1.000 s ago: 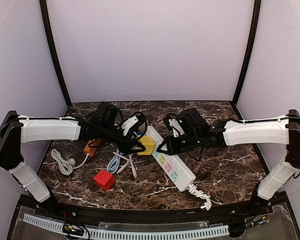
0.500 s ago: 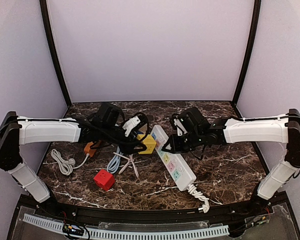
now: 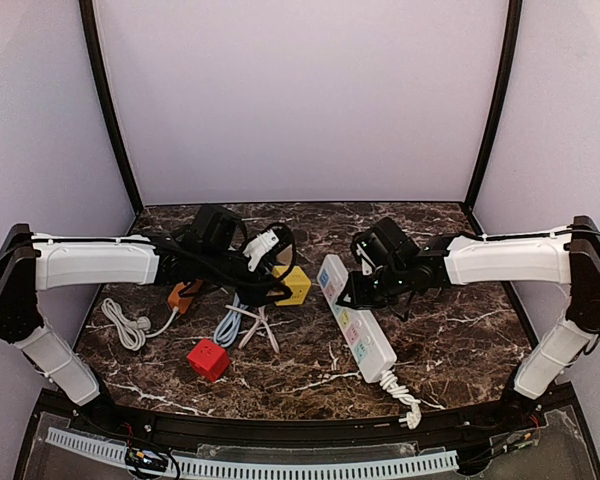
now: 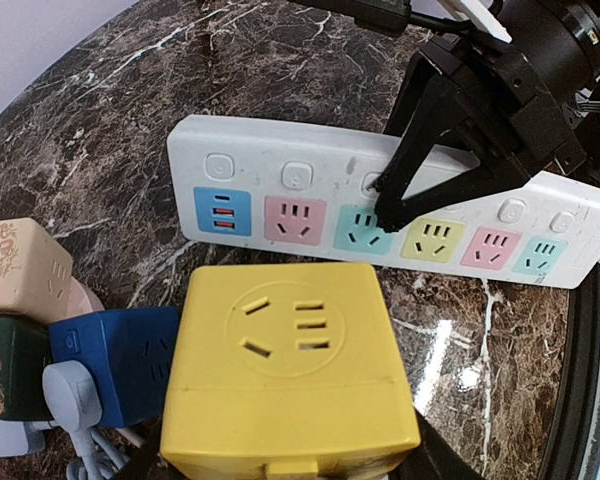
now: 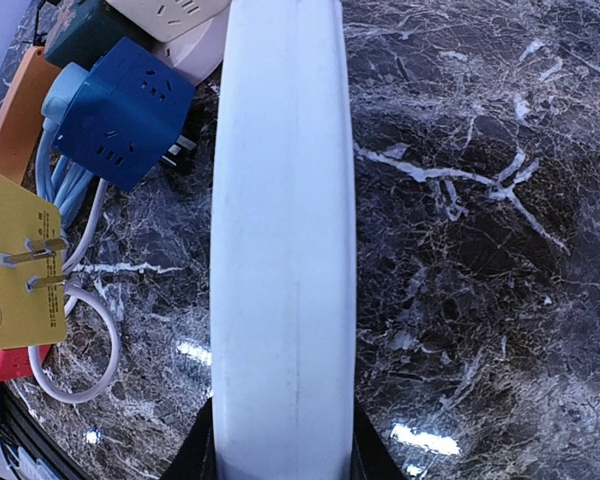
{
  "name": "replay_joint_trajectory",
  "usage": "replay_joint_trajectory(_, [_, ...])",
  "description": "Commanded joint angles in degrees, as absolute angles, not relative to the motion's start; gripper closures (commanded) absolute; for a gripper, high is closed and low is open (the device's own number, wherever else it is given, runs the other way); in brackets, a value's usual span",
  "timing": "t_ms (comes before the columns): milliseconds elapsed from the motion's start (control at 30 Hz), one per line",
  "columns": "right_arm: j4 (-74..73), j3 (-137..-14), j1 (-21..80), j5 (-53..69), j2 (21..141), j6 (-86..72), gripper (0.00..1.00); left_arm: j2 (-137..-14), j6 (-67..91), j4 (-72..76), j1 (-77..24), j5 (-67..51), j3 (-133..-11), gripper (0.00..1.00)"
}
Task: Pull the plug off the socket
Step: Remove the plug from the socket, then place the plug at the center of the board.
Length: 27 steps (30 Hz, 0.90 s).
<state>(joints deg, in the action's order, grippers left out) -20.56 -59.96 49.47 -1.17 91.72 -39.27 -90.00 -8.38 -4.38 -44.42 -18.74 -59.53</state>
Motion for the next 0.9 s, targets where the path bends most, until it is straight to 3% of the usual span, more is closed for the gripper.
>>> replay_joint_trajectory(0, [-18.51,-59.87,49.48,-1.67,89.68,-38.98,1.0,-87.08,-7.91,-2.64,-44.63,-19.43,-59.25,0.99])
replay_joint_trajectory(333, [-17.63,-56.55,48.12,-7.57,85.04,-38.15,1.0,-90.1,-6.84,-6.2,-44.67,-17.99,-62.05,0.99])
replay_joint_trajectory(733, [-11.44,-50.44,37.09,-2.43,81.76,-33.33,1.0,-97.34,-4.42,-11.26,-45.95,-16.49,-66.59,0.99])
replay_joint_trajectory(867, [-7.45,-48.48,35.05,-0.52,81.62,-32.08,1.0,-99.9,-3.73,-12.49,-46.42,-16.61,-68.17,0.95])
